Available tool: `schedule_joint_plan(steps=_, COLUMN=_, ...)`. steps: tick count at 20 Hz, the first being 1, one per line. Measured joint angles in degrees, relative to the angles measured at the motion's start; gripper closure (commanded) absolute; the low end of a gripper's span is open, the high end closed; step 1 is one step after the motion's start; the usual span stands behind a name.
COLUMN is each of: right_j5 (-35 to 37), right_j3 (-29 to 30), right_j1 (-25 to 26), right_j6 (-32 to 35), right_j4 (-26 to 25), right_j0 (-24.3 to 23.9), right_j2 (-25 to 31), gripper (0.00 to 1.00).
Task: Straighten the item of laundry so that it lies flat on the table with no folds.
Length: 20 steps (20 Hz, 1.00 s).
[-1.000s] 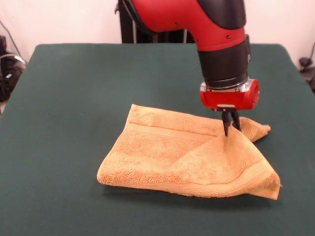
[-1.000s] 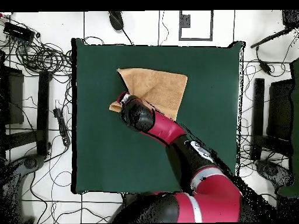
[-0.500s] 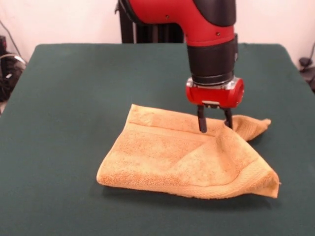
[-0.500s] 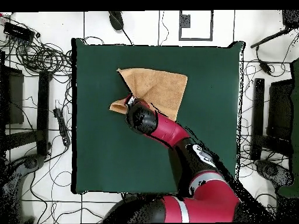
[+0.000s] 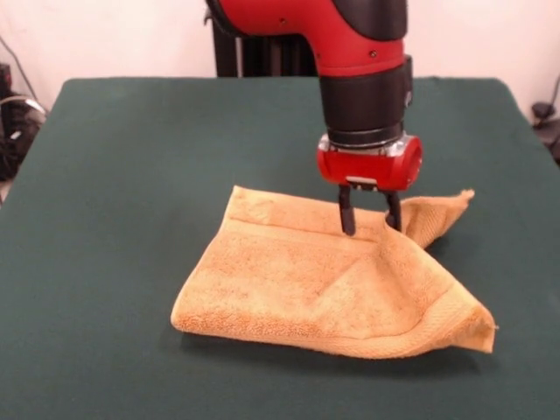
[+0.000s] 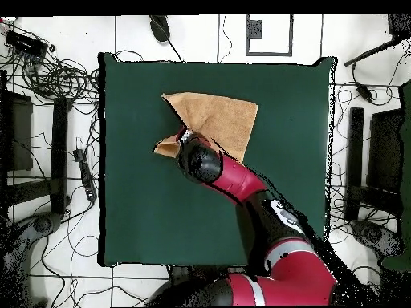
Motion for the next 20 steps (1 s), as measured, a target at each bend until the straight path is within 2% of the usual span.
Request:
schedule_joint_plan(steps=3, right_j5=1.32, right_j3=0.52, right_j1=-1.67, right_j6=0.0, right_j4=0.0, right_j0=-0.85, right_j2=0.35, gripper=0.0)
schedule_joint_plan(steps=7, right_j5=5.84, right_j3=2.25, right_j1=-6.39, right_j6=0.0, right_j4=0.31, right_j0=-4.63, right_j2=2.87, gripper=0.0)
schedule_joint_plan(steps=8, right_j5=8.13, right_j3=3.17, right_j1=-9.14, right_j6=0.0, right_j4=0.67, right_j0=-7.54, right_j2=4.76, gripper=0.0)
schedule_joint_plan(steps=11, right_j5=9.29, right_j3=3.8, right_j1=-11.1, right_j6=0.0, right_j4=1.07, right_j0=-10.12, right_j2=6.52, gripper=0.0)
schedule_joint_plan(steps=13, right_j5=9.51, right_j3=4.62, right_j1=-13.14, right_j6=0.0, right_j4=1.38, right_j0=-14.11, right_j2=9.63, gripper=0.0)
schedule_joint_plan(steps=15, right_j5=9.52, right_j3=5.07, right_j1=-13.79, right_j6=0.0, right_j4=1.36, right_j0=-16.76, right_j2=11.93, gripper=0.0)
schedule_joint_plan(steps=16, right_j5=9.52, right_j3=5.59, right_j1=-14.14, right_j6=0.0, right_j4=1.37, right_j0=-19.57, right_j2=14.45, gripper=0.0)
schedule_joint_plan(steps=20, right_j5=9.5, right_j3=5.99, right_j1=-14.28, right_j6=0.0, right_j4=1.4, right_j0=-22.55, right_j2=16.54, gripper=0.0)
